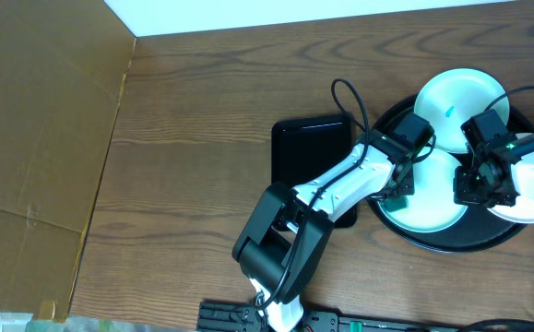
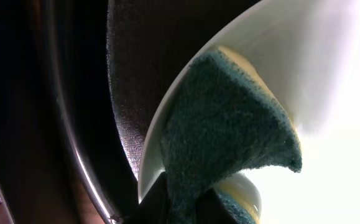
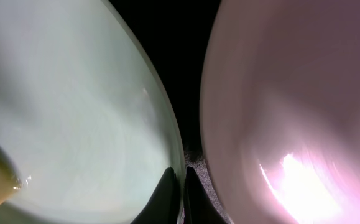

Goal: Clean dirty plates on tray and stack at the side
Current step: 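Scrub the mint-green plate surface with the sponge in the left gripper, then move the sponge back into the black tray water with the left gripper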

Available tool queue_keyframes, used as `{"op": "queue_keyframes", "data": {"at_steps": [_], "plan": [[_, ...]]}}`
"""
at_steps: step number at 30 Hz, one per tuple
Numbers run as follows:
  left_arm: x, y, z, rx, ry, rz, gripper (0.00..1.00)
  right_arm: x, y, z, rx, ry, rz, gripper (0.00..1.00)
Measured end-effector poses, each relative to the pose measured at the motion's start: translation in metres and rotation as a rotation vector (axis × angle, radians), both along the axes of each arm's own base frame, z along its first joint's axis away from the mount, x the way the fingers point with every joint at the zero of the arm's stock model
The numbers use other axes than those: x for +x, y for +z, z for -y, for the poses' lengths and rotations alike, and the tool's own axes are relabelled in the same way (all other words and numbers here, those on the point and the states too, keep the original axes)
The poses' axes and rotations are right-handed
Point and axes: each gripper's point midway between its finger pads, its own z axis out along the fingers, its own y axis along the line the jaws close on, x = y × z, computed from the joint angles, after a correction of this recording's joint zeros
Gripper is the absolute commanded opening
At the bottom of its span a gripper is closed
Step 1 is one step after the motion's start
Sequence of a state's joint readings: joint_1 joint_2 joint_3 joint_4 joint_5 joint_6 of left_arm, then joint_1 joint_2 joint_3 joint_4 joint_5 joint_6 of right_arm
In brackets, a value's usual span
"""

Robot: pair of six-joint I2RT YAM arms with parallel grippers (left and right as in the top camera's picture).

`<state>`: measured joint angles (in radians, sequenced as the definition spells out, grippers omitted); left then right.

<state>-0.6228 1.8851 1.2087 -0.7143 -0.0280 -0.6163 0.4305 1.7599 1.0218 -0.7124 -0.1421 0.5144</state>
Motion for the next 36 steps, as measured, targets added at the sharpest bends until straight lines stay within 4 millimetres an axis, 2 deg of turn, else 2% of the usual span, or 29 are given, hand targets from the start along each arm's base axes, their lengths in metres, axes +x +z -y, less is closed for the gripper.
{"op": "queue_keyframes", "data": {"at_steps": [5,12,16,19,24,27,29,32,34,36], "plan": [[0.009,-0.001,0.021,-0.121,-0.007,0.01,0.07,0.0,0.0,0.001,-0.003,0.0,0.001,0.01],[0.019,0.004,0.081,-0.441,-0.069,-0.013,0.07,0.004,-0.001,0.013,-0.062,-0.015,0.017,0.01],[0.008,0.005,0.096,-0.509,-0.099,-0.065,0.07,0.005,-0.002,0.015,-0.073,-0.017,0.023,0.01],[0.002,0.006,0.096,-0.528,-0.098,-0.098,0.07,0.004,-0.002,0.016,-0.078,-0.017,0.021,0.01],[0.004,0.011,0.081,-0.537,-0.051,-0.133,0.07,0.004,-0.002,0.016,-0.08,-0.018,0.023,0.01],[0.006,0.026,0.061,-0.519,-0.013,-0.121,0.07,0.004,-0.002,0.016,-0.08,-0.018,0.022,0.01],[0.009,0.046,0.047,-0.506,-0.004,-0.077,0.07,0.004,-0.002,0.016,-0.08,-0.018,0.022,0.01],[0.011,0.089,0.017,-0.469,-0.002,0.029,0.07,0.005,-0.002,0.016,-0.079,-0.018,0.023,0.01],[0.01,0.115,-0.01,-0.416,0.01,0.106,0.07,0.006,-0.002,0.016,-0.077,-0.012,0.029,0.01],[0.007,0.131,-0.04,-0.339,0.042,0.163,0.07,0.007,-0.001,0.015,-0.076,0.002,0.035,0.01]]}}
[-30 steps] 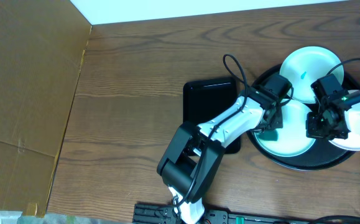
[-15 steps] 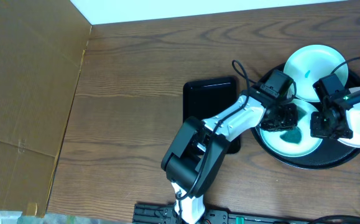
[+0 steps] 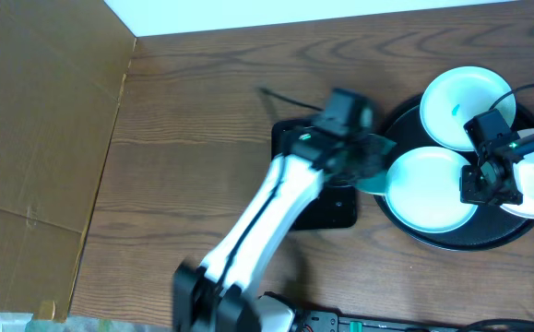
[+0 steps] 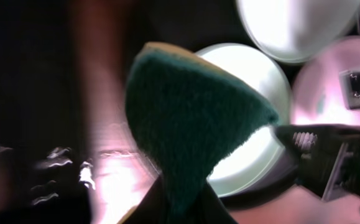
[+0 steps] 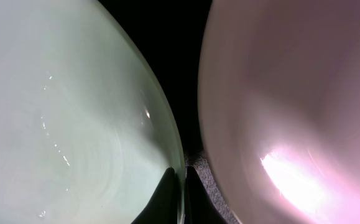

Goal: Clean dirty plates on tray and stack at the side
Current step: 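Move the sponge back into the black tray water with the left gripper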

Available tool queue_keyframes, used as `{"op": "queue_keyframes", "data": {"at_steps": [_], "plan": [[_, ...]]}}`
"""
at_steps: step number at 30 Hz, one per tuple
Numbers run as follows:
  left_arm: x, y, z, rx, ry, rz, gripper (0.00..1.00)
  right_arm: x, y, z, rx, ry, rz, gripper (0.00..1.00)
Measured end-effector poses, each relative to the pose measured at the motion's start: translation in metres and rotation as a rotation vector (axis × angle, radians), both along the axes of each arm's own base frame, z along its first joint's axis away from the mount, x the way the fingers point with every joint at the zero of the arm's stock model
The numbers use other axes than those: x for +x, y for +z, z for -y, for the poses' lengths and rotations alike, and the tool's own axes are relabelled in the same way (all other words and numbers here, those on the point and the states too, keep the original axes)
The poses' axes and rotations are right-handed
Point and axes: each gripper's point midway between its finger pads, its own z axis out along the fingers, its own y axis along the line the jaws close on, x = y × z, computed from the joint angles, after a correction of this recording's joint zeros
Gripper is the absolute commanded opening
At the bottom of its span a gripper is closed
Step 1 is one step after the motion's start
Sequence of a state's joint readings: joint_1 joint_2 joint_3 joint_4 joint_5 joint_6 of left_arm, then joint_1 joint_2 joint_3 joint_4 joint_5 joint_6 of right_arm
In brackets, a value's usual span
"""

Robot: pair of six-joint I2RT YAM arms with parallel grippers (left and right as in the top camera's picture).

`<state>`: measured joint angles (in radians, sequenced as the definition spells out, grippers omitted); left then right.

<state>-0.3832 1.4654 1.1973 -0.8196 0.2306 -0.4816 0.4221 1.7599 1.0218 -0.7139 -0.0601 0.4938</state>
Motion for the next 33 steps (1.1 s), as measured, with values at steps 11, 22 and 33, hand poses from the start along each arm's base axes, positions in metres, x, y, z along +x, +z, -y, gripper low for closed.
{"op": "queue_keyframes", "data": {"at_steps": [11,22,33], "plan": [[0.019,-0.026,-0.126,0.282,0.279,-0.028,0.07,0.004,0.001,-0.004,0.016,0.042,0.02,0.01],[0.017,-0.105,-0.128,0.346,0.224,-0.233,0.11,0.001,0.001,-0.005,0.02,0.05,0.006,0.01],[0.015,-0.108,-0.128,0.351,0.215,-0.246,0.54,0.0,0.001,-0.005,0.02,0.05,0.005,0.03]]}}
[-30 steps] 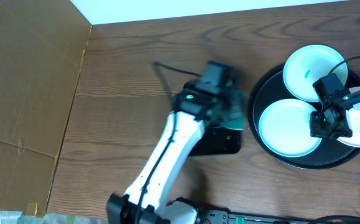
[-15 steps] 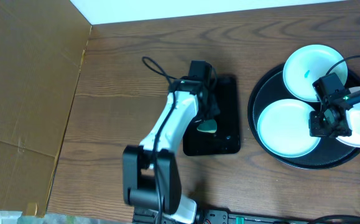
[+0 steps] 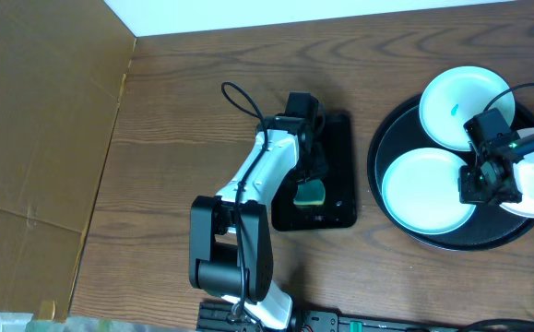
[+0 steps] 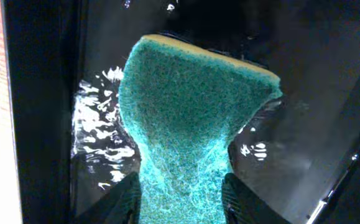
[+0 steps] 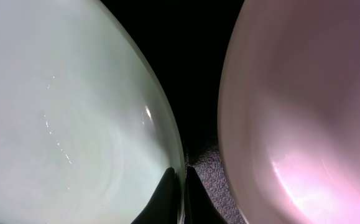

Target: Clean dirty plates on tray and stack at the side

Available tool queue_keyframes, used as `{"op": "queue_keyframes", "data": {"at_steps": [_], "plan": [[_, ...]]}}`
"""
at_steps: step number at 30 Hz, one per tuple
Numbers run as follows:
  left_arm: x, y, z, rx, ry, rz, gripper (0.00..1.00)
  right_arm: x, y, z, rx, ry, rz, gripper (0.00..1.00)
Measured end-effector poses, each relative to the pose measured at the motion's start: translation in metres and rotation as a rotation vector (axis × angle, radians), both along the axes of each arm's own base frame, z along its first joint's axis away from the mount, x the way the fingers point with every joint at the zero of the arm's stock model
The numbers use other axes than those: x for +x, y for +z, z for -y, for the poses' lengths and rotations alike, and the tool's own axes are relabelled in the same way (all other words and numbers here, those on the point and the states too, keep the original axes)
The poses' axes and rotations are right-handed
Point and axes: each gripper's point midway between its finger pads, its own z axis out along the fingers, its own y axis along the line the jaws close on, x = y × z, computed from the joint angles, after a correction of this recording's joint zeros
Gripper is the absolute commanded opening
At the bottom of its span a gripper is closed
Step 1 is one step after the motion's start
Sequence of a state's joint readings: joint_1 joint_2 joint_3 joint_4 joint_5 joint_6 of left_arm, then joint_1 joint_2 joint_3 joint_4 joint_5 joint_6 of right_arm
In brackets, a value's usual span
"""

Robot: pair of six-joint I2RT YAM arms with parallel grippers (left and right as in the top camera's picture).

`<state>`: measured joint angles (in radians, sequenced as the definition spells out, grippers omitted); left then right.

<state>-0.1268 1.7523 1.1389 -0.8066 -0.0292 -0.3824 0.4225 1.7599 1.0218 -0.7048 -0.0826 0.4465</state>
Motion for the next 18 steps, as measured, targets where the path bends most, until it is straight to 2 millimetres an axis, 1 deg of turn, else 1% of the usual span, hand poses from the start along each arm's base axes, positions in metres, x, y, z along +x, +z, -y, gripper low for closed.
{"op": "queue_keyframes", "data": {"at_steps": [2,3,4,5,7,8,9,10,11,14,16,18], "plan": [[-0.005,0.0,-0.001,0.003,-0.002,-0.02,0.59,0.001,0.0,0.0,0.0,0.001,0.002,0.09],[-0.01,0.0,-0.001,0.006,-0.003,-0.041,0.62,0.002,0.0,0.0,0.001,0.005,0.007,0.09],[-0.015,0.002,-0.002,0.008,-0.003,-0.056,0.63,0.003,0.0,-0.001,0.003,0.01,0.013,0.08],[-0.019,0.004,-0.002,0.009,-0.001,-0.065,0.64,0.005,0.001,-0.002,0.007,0.012,0.022,0.01],[-0.023,0.015,-0.003,0.007,0.0,-0.054,0.68,0.009,0.001,-0.004,0.015,0.015,0.04,0.01],[-0.023,0.026,-0.003,0.003,0.002,-0.026,0.71,0.011,0.002,-0.005,0.018,0.015,0.046,0.01],[-0.023,0.031,-0.003,0.002,0.002,-0.012,0.72,0.01,0.002,-0.005,0.019,0.015,0.045,0.01],[-0.022,0.042,-0.003,-0.003,0.002,0.023,0.73,0.009,0.002,-0.006,0.022,0.016,0.04,0.01],[-0.02,0.058,-0.003,-0.01,0.002,0.074,0.75,0.008,0.002,-0.006,0.026,0.016,0.036,0.01],[-0.019,0.094,-0.002,-0.025,0.002,0.193,0.76,0.007,0.004,-0.008,0.035,0.017,0.026,0.01],[-0.022,0.118,-0.003,-0.035,0.002,0.272,0.77,0.008,0.012,-0.009,0.041,0.019,0.028,0.01],[-0.026,0.135,-0.003,-0.043,0.002,0.33,0.77,0.011,0.025,-0.011,0.051,0.02,0.043,0.01]]}}
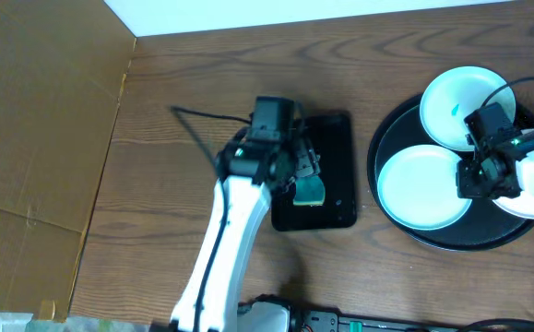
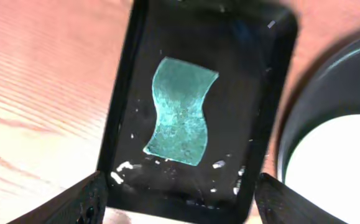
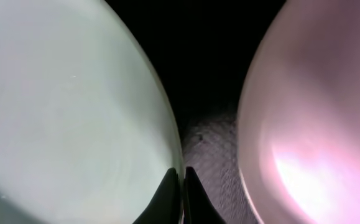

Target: Clean dirty plates on tray and stack at the side

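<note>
A round black tray (image 1: 386, 138) at the right holds three plates. My right gripper (image 1: 481, 177) is shut on the rim of the front pale plate (image 1: 421, 189); the right wrist view shows its fingertips (image 3: 169, 190) pinching that plate's (image 3: 68, 106) edge, with a pinkish plate (image 3: 316, 124) beside it. The back plate (image 1: 465, 106) bears a small teal mark. A green sponge (image 2: 180, 112) lies flat in the black rectangular tray (image 2: 120, 118). My left gripper (image 2: 180, 205) hangs open above it, holding nothing. From overhead the sponge (image 1: 310, 192) shows just beyond the left gripper (image 1: 302, 166).
Brown cardboard (image 1: 36, 120) covers the table's left side. A white wall strip (image 1: 340, 14) runs along the back. Cables trail from both arms. Bare wood (image 1: 183, 92) lies between the cardboard and the rectangular tray.
My left gripper was closed round the sponge down in the rectangular tray; now it is open and higher, and the sponge lies free. The right gripper still pinches the front plate's rim.
First my left gripper pressed the sponge on the front plate while the right held that plate's rim. Then the sponge was over the gap toward the rectangular tray, then down in that tray. Now it lies there released, the right grip unchanged.
</note>
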Available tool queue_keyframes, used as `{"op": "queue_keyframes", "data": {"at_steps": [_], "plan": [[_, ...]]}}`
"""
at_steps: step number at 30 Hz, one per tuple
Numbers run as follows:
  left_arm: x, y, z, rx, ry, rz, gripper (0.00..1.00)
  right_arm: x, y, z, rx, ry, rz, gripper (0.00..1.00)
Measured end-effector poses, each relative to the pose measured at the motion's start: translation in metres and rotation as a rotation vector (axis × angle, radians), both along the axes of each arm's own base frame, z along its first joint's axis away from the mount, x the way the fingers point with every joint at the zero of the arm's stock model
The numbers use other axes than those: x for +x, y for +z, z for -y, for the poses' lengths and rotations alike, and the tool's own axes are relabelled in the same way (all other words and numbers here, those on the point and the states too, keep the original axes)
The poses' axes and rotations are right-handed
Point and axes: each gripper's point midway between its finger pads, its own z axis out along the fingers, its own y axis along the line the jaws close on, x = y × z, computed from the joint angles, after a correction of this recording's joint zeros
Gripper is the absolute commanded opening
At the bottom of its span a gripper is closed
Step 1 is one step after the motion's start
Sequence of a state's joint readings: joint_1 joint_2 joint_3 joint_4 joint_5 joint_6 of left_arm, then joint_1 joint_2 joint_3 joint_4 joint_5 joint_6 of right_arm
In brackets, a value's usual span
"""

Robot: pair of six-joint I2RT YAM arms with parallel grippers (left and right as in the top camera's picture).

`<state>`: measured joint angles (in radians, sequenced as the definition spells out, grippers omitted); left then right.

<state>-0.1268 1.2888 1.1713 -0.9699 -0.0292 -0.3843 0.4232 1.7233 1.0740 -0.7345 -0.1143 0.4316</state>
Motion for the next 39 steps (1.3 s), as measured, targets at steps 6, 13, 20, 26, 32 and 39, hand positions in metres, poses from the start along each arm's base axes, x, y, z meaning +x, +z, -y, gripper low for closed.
{"op": "queue_keyframes", "data": {"at_steps": [6,13,20,26,32,39], "plan": [[-0.007,0.024,-0.001,-0.011,0.0,0.086,0.77,0.023,0.053,-0.012,0.055,0.013,0.112,0.01],[-0.008,0.025,-0.001,-0.011,0.0,0.089,0.78,0.063,0.111,-0.046,0.122,0.092,0.321,0.01],[-0.008,0.025,-0.001,-0.011,0.0,0.089,0.78,0.087,0.154,-0.107,0.173,0.23,0.603,0.01],[-0.008,0.025,-0.001,-0.011,0.0,0.089,0.78,0.087,0.178,-0.161,0.151,0.315,0.811,0.01],[-0.008,0.025,-0.001,-0.011,0.0,0.089,0.78,0.084,0.18,-0.201,0.047,0.419,0.975,0.01],[-0.008,0.025,-0.001,-0.011,0.0,0.089,0.78,0.081,0.206,-0.214,-0.102,0.467,1.152,0.01]]}}
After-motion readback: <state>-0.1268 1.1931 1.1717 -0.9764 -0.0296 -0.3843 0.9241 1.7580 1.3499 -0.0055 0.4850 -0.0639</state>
